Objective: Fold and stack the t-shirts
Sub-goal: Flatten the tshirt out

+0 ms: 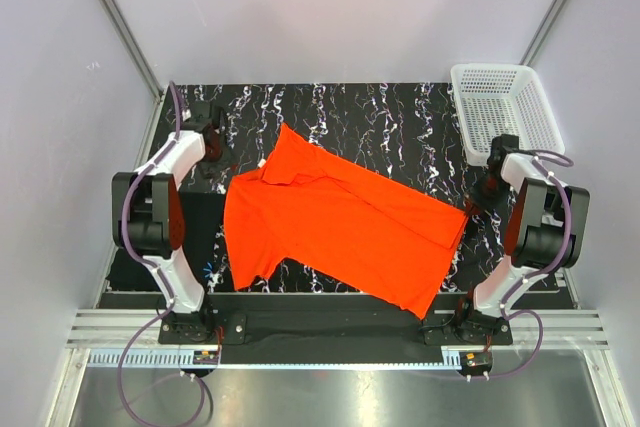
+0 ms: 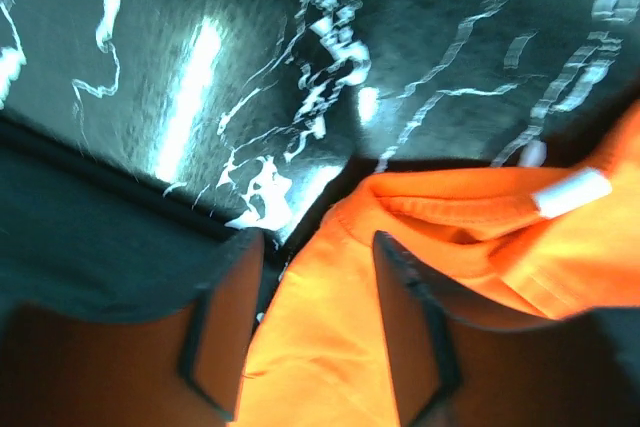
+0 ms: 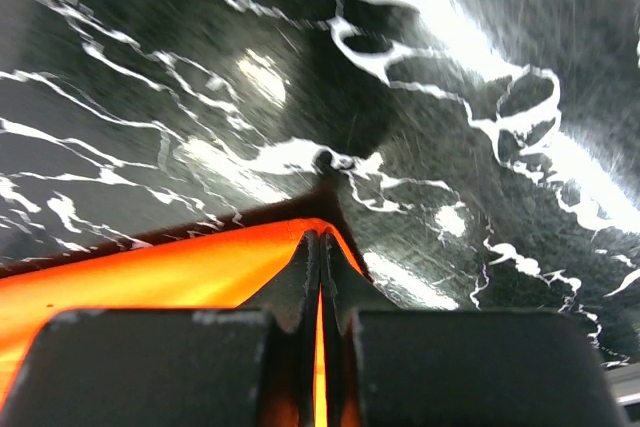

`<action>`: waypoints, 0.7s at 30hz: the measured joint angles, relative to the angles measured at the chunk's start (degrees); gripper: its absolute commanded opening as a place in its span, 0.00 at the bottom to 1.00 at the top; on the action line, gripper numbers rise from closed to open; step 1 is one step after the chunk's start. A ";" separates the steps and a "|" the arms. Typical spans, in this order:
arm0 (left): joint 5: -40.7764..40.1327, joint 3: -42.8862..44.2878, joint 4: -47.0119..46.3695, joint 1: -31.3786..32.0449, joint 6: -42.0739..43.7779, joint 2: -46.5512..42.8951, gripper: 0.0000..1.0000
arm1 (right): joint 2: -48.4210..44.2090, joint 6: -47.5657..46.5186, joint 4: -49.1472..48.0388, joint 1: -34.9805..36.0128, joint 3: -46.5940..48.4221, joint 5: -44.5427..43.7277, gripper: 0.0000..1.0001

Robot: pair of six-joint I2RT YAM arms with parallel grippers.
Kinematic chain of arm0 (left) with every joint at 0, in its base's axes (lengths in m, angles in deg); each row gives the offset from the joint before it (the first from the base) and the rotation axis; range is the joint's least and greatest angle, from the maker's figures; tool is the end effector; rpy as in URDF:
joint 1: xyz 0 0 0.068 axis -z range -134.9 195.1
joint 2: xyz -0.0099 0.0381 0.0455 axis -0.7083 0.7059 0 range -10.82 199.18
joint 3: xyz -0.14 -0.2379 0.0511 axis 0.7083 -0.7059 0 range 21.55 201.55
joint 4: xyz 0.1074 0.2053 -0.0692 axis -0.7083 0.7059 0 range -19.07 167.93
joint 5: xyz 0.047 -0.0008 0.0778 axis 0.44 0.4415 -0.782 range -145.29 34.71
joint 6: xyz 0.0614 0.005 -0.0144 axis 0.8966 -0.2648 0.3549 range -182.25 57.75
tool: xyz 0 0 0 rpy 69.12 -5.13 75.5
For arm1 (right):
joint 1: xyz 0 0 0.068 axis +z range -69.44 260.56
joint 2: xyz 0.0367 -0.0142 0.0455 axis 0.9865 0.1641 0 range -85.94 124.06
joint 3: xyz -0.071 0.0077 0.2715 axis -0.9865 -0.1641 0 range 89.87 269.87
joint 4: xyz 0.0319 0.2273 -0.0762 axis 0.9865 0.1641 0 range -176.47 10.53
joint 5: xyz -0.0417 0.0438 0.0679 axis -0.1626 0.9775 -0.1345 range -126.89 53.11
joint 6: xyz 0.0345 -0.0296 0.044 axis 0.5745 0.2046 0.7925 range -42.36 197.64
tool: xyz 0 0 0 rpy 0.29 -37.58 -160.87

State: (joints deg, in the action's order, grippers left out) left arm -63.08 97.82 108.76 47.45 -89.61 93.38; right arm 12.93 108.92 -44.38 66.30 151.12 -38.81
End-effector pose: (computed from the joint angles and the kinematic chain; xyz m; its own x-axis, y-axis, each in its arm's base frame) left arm 0.3628 -0.0082 0.2141 -0.8024 -0.4227 -0.4214 -0.4319 0.8985 -0.0787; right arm 0.2884 -0.0751 0.1726 -0.6841 0.7093 -0.1699 0.7105 0.7007 0.0647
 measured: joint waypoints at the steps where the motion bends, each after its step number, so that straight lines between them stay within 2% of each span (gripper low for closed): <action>1: 0.00 0.39 -0.02 0.26 0.48 -0.55 0.57 | 0.26 -0.28 0.13 0.00 0.66 -0.09 0.00; 6: 5.44 2.05 -1.18 2.25 2.45 -2.93 0.58 | 1.09 -1.86 0.35 0.00 3.41 -0.07 0.01; 12: 14.23 -0.46 -3.28 5.86 3.43 -3.23 0.57 | 1.29 -3.87 0.85 0.00 4.37 0.76 0.15; 13: 15.02 -1.20 -3.43 6.43 3.45 -3.37 0.57 | 1.27 -4.20 0.96 0.00 4.37 1.03 0.22; 15: 16.39 -3.65 -3.65 7.80 3.52 -4.35 0.57 | 1.25 -4.96 1.11 0.00 4.37 1.16 0.29; 16: 16.70 -4.96 -3.58 8.55 3.54 -5.20 0.57 | 1.14 -5.42 1.20 0.00 4.37 1.20 0.35; 19: 17.51 -9.11 -3.41 10.43 3.54 -8.96 0.57 | 0.02 -6.36 1.81 0.00 4.37 1.36 0.44; 20: 17.88 -10.97 -3.45 11.15 3.50 -11.08 0.57 | -0.70 -6.71 2.27 0.00 4.39 1.36 0.51; 21: 18.12 -12.13 -3.23 11.63 3.50 -12.61 0.57 | -1.62 -6.99 2.78 0.00 4.39 1.38 0.53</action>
State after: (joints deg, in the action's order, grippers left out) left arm -44.96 85.69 105.52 59.08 -86.11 80.77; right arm 11.31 101.93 -41.60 66.30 155.51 -37.43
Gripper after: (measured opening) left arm 0.569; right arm 0.464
